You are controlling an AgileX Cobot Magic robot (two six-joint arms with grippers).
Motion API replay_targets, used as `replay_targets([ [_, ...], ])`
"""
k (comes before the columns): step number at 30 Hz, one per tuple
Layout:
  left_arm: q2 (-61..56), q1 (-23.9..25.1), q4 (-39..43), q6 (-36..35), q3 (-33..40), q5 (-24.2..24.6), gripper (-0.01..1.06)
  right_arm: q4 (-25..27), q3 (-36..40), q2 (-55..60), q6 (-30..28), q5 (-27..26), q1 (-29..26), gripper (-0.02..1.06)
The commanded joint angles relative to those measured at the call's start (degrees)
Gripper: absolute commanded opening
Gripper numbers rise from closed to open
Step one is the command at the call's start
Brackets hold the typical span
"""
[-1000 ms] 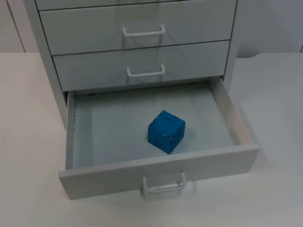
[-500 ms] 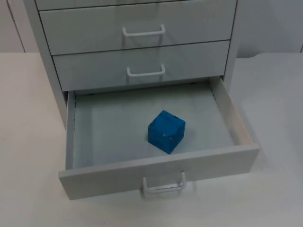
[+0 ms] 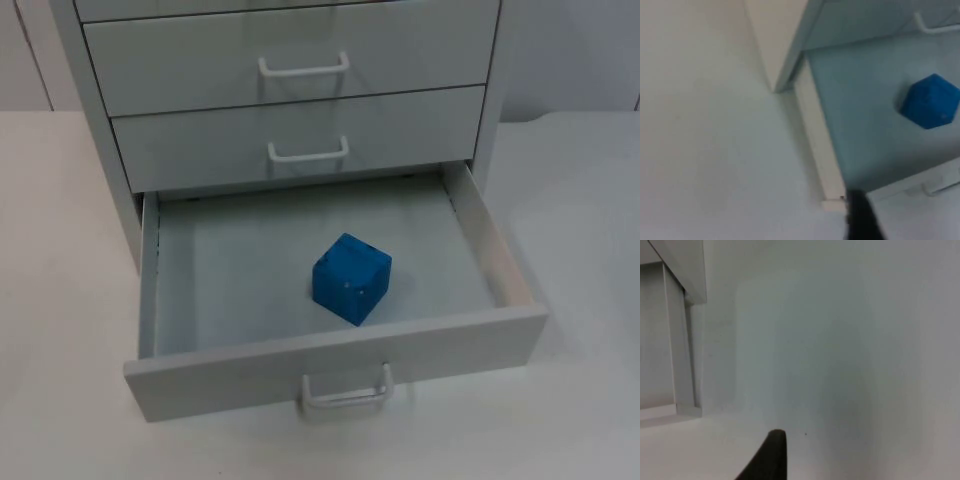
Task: Open the drawer with the left hand, place the block into the drawer with the right hand, then close the drawer with the left hand.
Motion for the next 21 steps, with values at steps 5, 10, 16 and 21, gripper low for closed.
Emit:
replay_targets([
  [5, 6.99, -2.91, -15.78, 14.74, -1.6, 2.72, 0.0, 0.18, 0.08, -0.29, -0.51, -0.75, 0.31, 1.05],
  [10, 10.26, -14.43, -12.29, 11.52, -1.6, -3.68, 0.0, 0.18, 0.08, -0.29, -0.51, -0.75, 0.31, 1.05],
  [16, 12.69, -27.37, 1.69, -0.41, -1.69, -12.67, 0.0, 0.05, 0.08, -0.29, -0.51, -0.96, 0.31, 1.05],
  [21, 16.88, -40.18, 25.89, -20.04, -4.45, -12.69, 0.0, 0.05, 0.08, -0.29, -0.51, -0.96, 0.31, 1.05],
])
